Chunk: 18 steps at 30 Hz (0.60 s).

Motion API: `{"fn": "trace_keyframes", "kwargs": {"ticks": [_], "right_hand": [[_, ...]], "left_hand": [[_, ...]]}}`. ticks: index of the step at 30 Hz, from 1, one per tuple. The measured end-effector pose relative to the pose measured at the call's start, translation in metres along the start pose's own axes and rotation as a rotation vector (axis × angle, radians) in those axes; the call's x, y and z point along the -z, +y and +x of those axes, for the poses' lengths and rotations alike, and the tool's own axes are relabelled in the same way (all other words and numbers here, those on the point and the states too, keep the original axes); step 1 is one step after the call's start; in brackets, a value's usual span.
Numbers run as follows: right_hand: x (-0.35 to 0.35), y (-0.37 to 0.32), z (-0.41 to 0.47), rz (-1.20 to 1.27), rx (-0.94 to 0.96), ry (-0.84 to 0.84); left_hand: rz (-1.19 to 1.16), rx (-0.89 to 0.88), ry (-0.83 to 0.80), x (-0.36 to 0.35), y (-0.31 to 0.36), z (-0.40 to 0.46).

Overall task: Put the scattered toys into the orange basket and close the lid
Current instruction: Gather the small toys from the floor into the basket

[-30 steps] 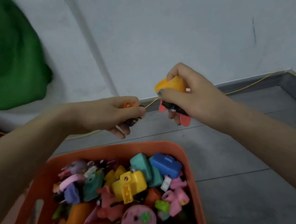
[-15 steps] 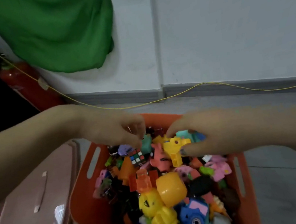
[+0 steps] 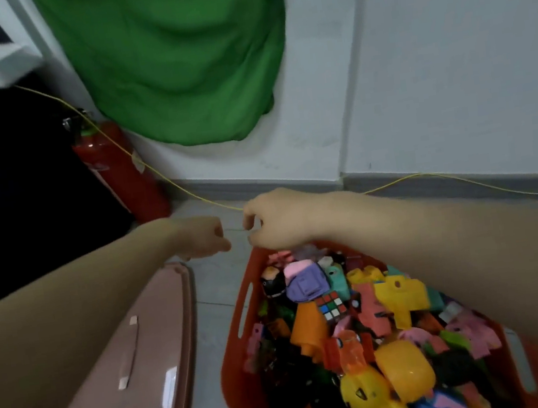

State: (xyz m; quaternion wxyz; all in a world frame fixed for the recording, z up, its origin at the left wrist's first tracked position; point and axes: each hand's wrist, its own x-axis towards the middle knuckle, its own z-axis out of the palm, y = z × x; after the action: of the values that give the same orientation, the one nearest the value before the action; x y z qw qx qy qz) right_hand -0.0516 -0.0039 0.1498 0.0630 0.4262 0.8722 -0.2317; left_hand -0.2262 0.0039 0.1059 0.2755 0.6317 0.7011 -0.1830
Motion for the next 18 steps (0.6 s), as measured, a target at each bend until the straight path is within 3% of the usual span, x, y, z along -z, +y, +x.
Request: {"fn": "trace_keyframes", "kwargs": {"ticks": [5,12,18], "right_hand": [[-0.043,-0.039,0.059,0.090,-0.061,0.102],[-0.122,-0.073,0.093,0.126,-0.129,-0.049],[-0.137,-0.065,0.118,0.122,-0.227,-0.019]], "left_hand": [[-0.138,0.110,0.111,-0.064,-0.066,0.021],[-0.124,0.162,-0.011,-0.165,-0.114,0.049],[-0.106,0.223,0.108,-0.190,-0.127,0.059]]}}
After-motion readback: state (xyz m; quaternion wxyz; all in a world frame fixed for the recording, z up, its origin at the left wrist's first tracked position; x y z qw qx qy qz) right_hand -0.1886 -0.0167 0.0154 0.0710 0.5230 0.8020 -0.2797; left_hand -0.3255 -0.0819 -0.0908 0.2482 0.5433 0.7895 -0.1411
